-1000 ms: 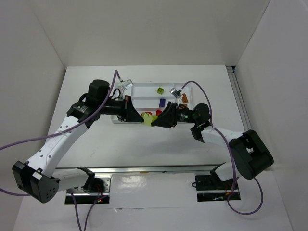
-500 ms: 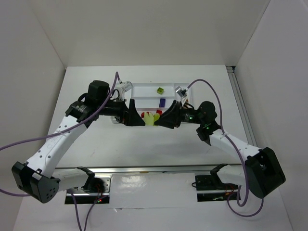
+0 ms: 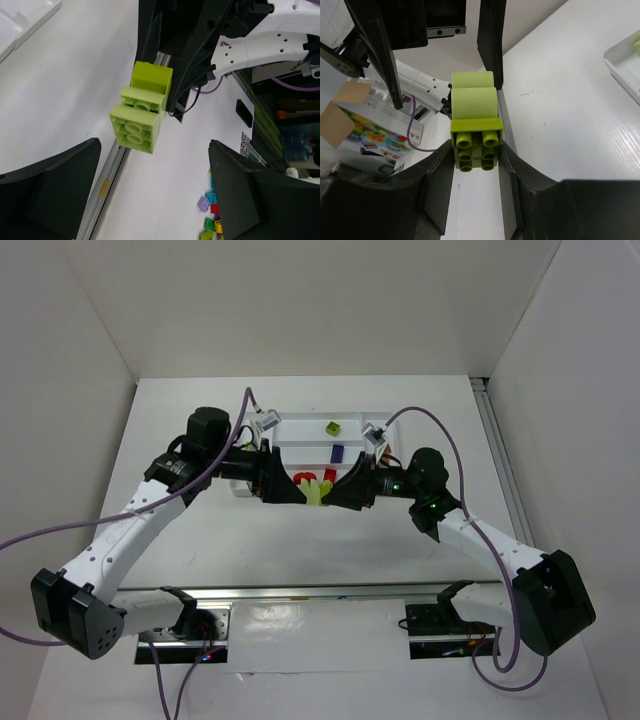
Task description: Sort the legos into containers by color
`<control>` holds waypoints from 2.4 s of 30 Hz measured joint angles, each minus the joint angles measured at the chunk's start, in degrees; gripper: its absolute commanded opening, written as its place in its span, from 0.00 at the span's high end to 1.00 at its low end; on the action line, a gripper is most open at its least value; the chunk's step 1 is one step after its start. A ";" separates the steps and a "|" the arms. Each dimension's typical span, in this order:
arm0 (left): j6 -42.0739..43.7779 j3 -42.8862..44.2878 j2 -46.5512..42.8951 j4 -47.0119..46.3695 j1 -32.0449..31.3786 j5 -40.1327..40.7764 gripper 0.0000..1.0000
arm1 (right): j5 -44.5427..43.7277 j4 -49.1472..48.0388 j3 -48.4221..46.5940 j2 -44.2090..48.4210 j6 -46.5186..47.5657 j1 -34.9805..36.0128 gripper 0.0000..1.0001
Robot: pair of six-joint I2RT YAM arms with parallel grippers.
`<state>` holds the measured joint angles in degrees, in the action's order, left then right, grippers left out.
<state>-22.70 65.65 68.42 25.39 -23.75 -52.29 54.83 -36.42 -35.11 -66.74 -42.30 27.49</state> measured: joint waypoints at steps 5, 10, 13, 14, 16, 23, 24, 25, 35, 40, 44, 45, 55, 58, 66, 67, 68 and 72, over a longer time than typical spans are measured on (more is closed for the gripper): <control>-0.37 -1.09 1.25 -3.39 -0.26 -2.23 0.00 | 0.00 0.07 -0.04 0.00 0.02 0.79 1.00; -1.29 -1.68 2.38 -4.09 -1.01 -1.95 0.00 | -0.09 0.02 -0.22 -0.04 0.04 2.47 1.00; -1.66 -1.68 2.86 -5.09 -1.46 -1.99 0.14 | -0.22 0.17 -0.55 -0.17 0.24 3.34 1.00; -1.86 -1.68 2.89 -5.55 -1.68 -2.01 0.19 | -0.28 0.20 -0.68 -0.24 0.26 3.48 1.00; -2.21 -1.68 2.99 -6.38 -2.01 -2.10 0.34 | -0.46 0.22 -0.72 -0.24 0.31 3.52 1.00; -1.40 -2.27 3.30 -7.04 -2.38 -2.86 1.00 | -0.52 0.76 -1.18 -0.57 0.17 3.48 1.00; -1.36 -2.32 3.32 -6.93 -2.38 -2.75 1.00 | -0.61 1.27 -1.29 -0.57 0.26 3.50 1.00; -1.14 -2.32 3.30 -6.84 -2.40 -2.47 1.00 | -0.79 1.95 -1.44 -0.57 0.63 3.50 1.00; -1.11 -2.32 0.50 -0.68 3.06 5.09 1.00 | -6.71 13.07 -4.17 0.63 6.43 -0.96 1.00; -1.79 -2.29 -0.04 2.95 7.72 13.35 1.00 | -20.59 25.51 -16.52 -4.52 12.28 -0.17 1.00; -3.15 -2.21 -0.04 5.38 7.85 20.37 1.00 | -37.92 33.00 -30.69 -16.59 14.97 1.62 1.00; -3.30 -2.21 -0.04 5.73 7.87 21.94 1.00 | -41.18 34.16 -33.29 -19.37 15.30 1.70 1.00; -4.63 -0.63 2.71 7.48 12.11 26.25 1.00 | -58.97 46.58 -56.26 -49.92 18.45 2.05 1.00; -4.59 -0.61 4.79 7.67 13.05 25.59 1.00 | -60.70 48.43 -60.54 -54.66 19.39 2.34 1.00; -4.48 0.68 8.24 7.63 13.60 23.45 1.00 | -62.49 51.52 -73.33 -62.93 20.13 2.43 0.63; -4.48 0.92 8.39 7.65 13.62 23.17 1.00 | -62.60 51.89 -74.42 -63.84 20.17 2.43 0.58; -4.46 1.16 8.55 7.63 13.62 22.86 1.00 | -62.62 52.11 -75.32 -64.59 20.24 2.43 0.57; -4.46 1.44 8.61 7.63 13.62 22.01 1.00 | -62.60 53.62 -78.12 -66.79 20.33 2.43 0.55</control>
<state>-27.16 67.09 77.03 33.01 -10.13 -30.28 -7.77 17.19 -113.23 -133.53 -21.98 29.91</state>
